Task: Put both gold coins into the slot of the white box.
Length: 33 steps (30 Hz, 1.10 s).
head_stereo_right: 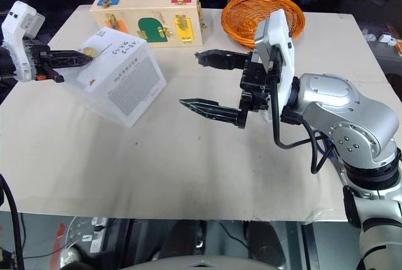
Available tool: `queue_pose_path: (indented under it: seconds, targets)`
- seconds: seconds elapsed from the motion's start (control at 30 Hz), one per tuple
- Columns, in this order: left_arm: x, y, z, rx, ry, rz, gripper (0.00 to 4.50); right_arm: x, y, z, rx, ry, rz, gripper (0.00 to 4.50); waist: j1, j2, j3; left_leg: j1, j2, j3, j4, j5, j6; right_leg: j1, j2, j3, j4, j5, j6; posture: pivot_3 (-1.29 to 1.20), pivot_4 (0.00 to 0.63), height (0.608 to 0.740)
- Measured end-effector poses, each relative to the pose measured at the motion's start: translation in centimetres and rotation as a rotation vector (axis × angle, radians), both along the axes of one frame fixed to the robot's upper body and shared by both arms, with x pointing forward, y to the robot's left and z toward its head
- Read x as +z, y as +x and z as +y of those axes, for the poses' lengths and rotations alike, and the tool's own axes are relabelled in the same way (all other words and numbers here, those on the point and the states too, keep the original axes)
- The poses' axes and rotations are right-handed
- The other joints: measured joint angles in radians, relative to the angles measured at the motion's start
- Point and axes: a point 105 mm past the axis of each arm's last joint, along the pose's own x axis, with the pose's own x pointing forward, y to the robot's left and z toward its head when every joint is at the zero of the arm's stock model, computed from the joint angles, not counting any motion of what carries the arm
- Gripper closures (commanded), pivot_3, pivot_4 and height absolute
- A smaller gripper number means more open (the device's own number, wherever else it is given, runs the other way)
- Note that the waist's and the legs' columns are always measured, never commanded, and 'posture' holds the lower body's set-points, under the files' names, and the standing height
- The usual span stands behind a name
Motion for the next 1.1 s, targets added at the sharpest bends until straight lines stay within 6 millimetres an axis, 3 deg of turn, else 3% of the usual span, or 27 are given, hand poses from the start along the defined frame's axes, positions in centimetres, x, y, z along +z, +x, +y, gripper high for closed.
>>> queue_pose_path:
  seconds: [1.1]
  targets:
    - [0.22, 0.39, 0.17, 0.049, 0.029, 0.011, 4.50, -0.42, -0.08, 0.11, -0.016, -0.014, 0.001, 0.07, -0.001, 0.000, 0.000, 0.000, 0.000, -0.001, 0.001, 0.000, 0.000, 0.000, 0.000, -0.001, 0.001, 0.000, 0.000, 0.00, 0.150, 0.726]
